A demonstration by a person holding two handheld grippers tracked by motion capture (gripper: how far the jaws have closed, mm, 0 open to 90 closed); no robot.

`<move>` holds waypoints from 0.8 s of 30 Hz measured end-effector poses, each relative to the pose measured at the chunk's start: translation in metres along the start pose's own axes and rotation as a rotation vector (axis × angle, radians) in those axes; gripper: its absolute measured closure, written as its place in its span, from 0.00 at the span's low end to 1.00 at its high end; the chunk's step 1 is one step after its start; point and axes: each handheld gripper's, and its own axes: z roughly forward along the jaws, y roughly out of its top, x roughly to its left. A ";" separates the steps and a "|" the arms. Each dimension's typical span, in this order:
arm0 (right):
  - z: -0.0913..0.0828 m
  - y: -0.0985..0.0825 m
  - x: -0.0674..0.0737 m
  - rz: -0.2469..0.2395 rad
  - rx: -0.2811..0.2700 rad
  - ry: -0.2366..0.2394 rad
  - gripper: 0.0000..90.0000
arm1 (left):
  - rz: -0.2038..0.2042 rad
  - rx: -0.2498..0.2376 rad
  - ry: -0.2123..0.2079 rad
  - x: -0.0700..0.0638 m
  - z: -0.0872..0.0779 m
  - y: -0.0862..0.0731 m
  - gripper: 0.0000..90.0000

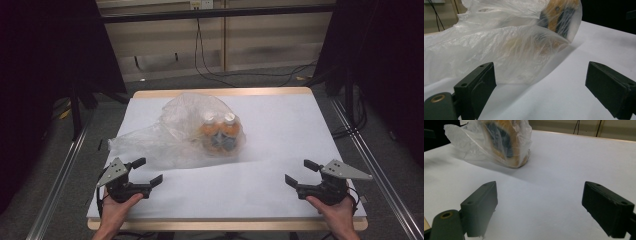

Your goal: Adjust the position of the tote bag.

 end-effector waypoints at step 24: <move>0.005 -0.001 -0.007 0.005 0.048 0.058 0.20 | 0.002 0.012 -0.006 0.000 -0.001 0.002 0.11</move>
